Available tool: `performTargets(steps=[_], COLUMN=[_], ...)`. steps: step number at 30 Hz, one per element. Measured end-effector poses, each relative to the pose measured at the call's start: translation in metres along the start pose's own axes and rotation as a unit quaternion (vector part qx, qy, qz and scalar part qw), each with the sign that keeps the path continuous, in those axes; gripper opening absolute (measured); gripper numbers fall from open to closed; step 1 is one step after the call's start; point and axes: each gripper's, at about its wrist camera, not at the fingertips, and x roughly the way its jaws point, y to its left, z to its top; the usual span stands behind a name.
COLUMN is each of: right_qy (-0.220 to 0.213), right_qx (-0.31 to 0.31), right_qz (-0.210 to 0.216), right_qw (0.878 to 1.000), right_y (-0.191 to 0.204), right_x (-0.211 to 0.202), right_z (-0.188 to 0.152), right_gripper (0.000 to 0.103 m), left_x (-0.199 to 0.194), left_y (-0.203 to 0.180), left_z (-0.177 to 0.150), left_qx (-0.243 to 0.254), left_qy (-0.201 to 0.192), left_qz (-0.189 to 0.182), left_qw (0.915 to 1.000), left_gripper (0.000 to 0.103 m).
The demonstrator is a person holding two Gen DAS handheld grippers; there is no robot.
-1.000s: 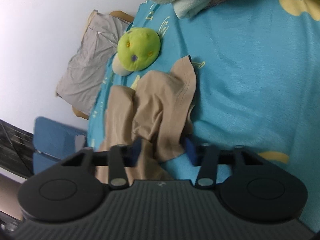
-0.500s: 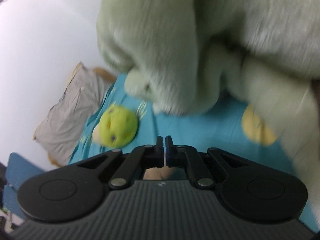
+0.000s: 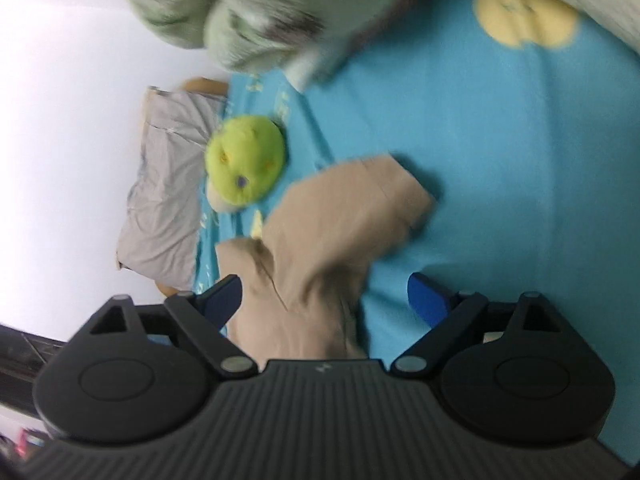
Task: Fold clothes
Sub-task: 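Grasp the sleeve with the right gripper and pull it flat, then fold the sleeve onto the shirt body with the right gripper and release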
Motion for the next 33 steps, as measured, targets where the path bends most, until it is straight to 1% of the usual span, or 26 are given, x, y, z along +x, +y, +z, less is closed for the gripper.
performTargets(steps=[2, 5, 8, 9, 11, 13, 14, 15, 16, 17, 18, 19, 22, 25, 27, 29, 32, 33], right_qy=[-0.010, -0.029, -0.023, -0.018, -0.014, -0.017, -0.019, -0.021, -0.024, -0.028, -0.034, -0.044, -0.094, -0.134, -0.149, -0.160, -0.166, -0.171], right_qx=[-0.026, -0.030, -0.065, -0.078, -0.107, -0.135, -0.145, -0.155, -0.162, -0.167, -0.176, -0.192, -0.267, -0.317, -0.369, -0.419, -0.472, -0.484], right_qz=[0.002, 0.020, 0.039, 0.046, 0.046, 0.037, 0.034, 0.031, 0.023, 0.010, 0.004, 0.001, -0.022, -0.046, -0.072, -0.097, -0.130, -0.139], right_qw=[1.000, 0.999, 0.997, 0.996, 0.993, 0.990, 0.989, 0.987, 0.986, 0.985, 0.984, 0.980, 0.959, 0.938, 0.915, 0.888, 0.856, 0.847], right_y=[0.002, -0.002, 0.006, 0.009, 0.012, 0.018, 0.021, 0.023, 0.026, 0.029, 0.033, 0.038, 0.061, 0.084, 0.101, 0.117, 0.138, 0.145], right_x=[0.011, 0.024, 0.043, 0.051, 0.063, 0.072, 0.077, 0.081, 0.083, 0.083, 0.084, 0.082, 0.070, 0.057, 0.052, 0.048, 0.047, 0.046], right_z=[0.005, 0.010, 0.012, 0.013, 0.016, 0.017, 0.017, 0.018, 0.019, 0.020, 0.020, 0.019, 0.013, 0.014, 0.012, 0.009, -0.007, -0.015], right_gripper=[0.092, 0.092, 0.092, 0.084, 0.071, 0.069, 0.065, 0.050, 0.039, 0.014, 0.011, 0.011, 0.009, 0.009, 0.009, 0.009, 0.009, 0.009], left_x=[0.002, 0.006, 0.011, 0.013, 0.019, 0.025, 0.028, 0.030, 0.032, 0.034, 0.034, 0.034, 0.029, 0.022, 0.015, 0.009, 0.005, 0.004], left_y=[0.001, 0.000, -0.002, -0.003, -0.004, -0.005, -0.005, -0.005, -0.004, -0.004, -0.003, -0.003, 0.000, 0.004, 0.006, 0.009, 0.008, 0.007], left_z=[0.000, 0.000, -0.002, -0.002, -0.002, -0.002, -0.002, -0.002, -0.001, 0.000, 0.001, 0.002, 0.007, 0.013, 0.017, 0.021, 0.027, 0.029], left_qx=[-0.005, 0.000, 0.014, 0.019, 0.022, 0.025, 0.026, 0.026, 0.024, 0.023, 0.021, 0.019, 0.008, 0.000, -0.004, -0.005, 0.015, 0.024], left_qy=[0.003, 0.005, 0.001, 0.000, 0.002, 0.004, 0.006, 0.006, 0.006, 0.006, 0.005, 0.003, -0.006, -0.018, -0.027, -0.034, -0.039, -0.041], left_qz=[0.000, -0.003, -0.005, -0.005, -0.005, -0.005, -0.005, -0.005, -0.005, -0.005, -0.005, -0.006, -0.010, -0.015, -0.017, -0.016, 0.002, 0.012], left_qw=[1.0000, 1.0000, 0.9999, 0.9998, 0.9997, 0.9997, 0.9996, 0.9996, 0.9997, 0.9997, 0.9998, 0.9998, 0.9999, 0.9997, 0.9995, 0.9993, 0.9991, 0.9988], left_gripper=[0.103, 0.103, 0.103, 0.103, 0.103, 0.103, 0.103, 0.103, 0.103, 0.103, 0.103, 0.103, 0.103, 0.103, 0.103, 0.103, 0.103, 0.103])
